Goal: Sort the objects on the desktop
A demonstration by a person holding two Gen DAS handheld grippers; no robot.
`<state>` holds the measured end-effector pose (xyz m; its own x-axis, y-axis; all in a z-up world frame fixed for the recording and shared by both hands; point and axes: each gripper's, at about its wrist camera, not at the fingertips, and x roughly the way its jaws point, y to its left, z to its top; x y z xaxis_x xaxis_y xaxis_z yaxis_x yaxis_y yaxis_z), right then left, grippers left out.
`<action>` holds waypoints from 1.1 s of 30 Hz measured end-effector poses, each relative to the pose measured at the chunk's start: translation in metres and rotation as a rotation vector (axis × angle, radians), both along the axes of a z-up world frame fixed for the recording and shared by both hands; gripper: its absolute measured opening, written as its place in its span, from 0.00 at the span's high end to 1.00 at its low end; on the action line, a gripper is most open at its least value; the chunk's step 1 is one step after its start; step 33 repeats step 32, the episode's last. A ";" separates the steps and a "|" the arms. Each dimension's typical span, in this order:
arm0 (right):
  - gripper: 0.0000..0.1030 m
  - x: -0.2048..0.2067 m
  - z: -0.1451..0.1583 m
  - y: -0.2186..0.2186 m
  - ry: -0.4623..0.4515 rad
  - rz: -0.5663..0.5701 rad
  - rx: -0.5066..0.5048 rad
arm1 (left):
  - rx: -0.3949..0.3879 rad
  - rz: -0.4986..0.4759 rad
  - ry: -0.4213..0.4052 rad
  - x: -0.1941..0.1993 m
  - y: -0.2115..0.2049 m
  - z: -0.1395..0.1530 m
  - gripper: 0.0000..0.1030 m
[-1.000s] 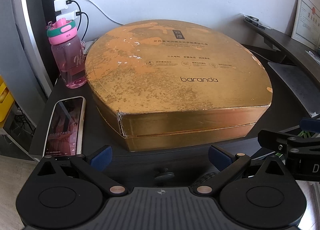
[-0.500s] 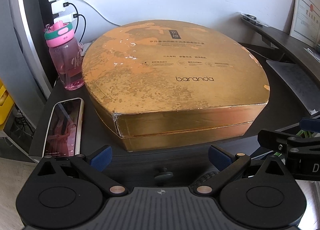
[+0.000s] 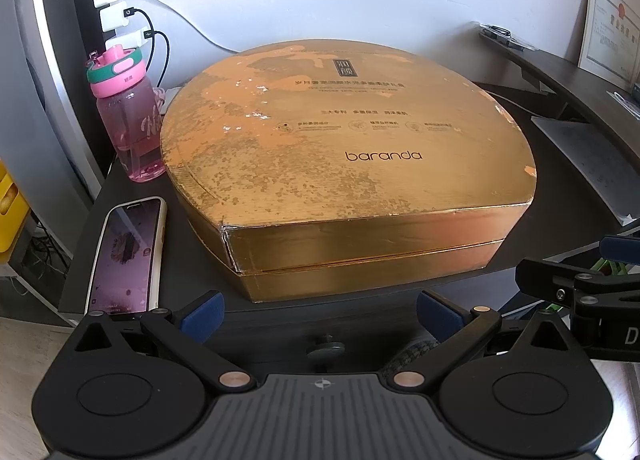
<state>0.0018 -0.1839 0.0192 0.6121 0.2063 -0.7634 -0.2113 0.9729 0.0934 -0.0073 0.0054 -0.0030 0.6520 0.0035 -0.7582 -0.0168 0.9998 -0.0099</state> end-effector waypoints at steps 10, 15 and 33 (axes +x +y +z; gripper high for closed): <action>0.00 0.001 -0.001 -0.002 0.002 -0.002 0.003 | 0.005 -0.004 0.003 0.002 -0.002 -0.001 0.01; 0.00 0.004 -0.002 -0.003 0.005 -0.003 0.002 | 0.007 -0.006 0.006 0.003 -0.002 -0.001 0.01; 0.00 0.003 -0.005 -0.005 0.015 -0.007 0.004 | 0.017 -0.008 -0.005 0.005 -0.002 -0.003 0.01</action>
